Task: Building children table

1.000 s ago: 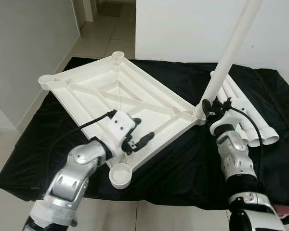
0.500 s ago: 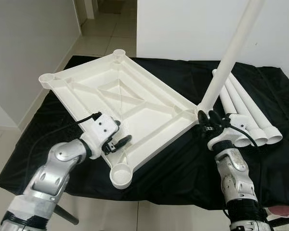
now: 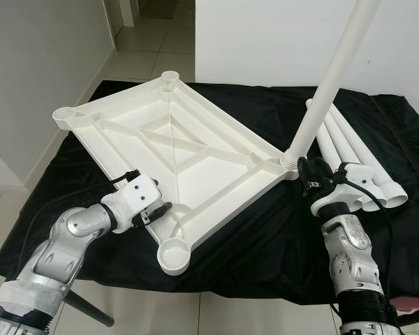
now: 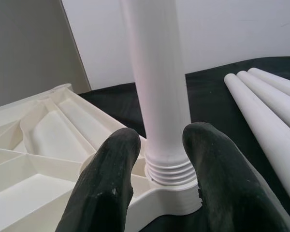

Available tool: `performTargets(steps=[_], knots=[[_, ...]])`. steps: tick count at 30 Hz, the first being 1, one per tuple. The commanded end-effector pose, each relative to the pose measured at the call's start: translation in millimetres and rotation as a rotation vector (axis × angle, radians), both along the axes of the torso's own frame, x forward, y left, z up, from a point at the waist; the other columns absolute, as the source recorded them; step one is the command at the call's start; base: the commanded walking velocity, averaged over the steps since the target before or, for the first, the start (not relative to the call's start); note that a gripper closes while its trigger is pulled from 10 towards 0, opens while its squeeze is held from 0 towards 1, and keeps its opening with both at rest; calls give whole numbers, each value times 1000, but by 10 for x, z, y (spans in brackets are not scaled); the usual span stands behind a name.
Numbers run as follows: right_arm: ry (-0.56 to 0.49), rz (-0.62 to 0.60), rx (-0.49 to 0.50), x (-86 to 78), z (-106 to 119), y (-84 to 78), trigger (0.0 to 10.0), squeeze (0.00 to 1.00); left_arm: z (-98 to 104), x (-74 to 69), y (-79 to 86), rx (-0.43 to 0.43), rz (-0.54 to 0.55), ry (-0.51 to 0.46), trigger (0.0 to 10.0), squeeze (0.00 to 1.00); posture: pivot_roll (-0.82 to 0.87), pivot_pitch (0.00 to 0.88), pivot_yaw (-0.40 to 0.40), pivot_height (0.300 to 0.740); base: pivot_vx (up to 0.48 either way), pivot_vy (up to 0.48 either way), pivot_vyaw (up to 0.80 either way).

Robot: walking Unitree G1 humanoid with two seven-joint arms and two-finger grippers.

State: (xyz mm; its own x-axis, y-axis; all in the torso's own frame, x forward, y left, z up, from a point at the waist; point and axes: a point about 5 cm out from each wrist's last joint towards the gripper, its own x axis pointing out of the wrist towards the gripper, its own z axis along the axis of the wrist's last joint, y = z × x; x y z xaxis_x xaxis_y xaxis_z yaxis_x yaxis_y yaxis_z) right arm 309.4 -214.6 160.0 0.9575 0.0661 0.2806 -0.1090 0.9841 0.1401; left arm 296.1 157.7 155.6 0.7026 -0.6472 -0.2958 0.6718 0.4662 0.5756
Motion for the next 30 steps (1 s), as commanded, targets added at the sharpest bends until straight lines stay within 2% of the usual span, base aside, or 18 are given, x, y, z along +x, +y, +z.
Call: performTargets(steps=[1,9,14,24,29,30], knots=[[9,3,5,-3,-7,-6,10000,0,-120,-56,-33,58,-39,36,10000,0,-5,76,-11,740,0,0,0],[9,8,-5,6,3,-20,10000,0,-126,-116,-121,59,-86,29,10000,0,-5,66,-17,740,0,0,0],[10,9,-16,10,13,-46,10000,0,-162,-234,-215,43,-151,70,10000,0,-9,59,-16,740,0,0,0],[17,7,-26,1,-7,-64,10000,0,-140,-250,-285,35,-183,71,10000,0,-13,52,-16,740,0,0,0],[18,5,-29,-6,-12,-79,10000,0,-137,-234,-247,38,-170,72,10000,0,-15,49,-13,740,0,0,0],[19,3,-30,-7,-14,-88,10000,0,-141,-196,-182,56,-145,66,10000,0,-13,47,-14,740,0,0,0]])
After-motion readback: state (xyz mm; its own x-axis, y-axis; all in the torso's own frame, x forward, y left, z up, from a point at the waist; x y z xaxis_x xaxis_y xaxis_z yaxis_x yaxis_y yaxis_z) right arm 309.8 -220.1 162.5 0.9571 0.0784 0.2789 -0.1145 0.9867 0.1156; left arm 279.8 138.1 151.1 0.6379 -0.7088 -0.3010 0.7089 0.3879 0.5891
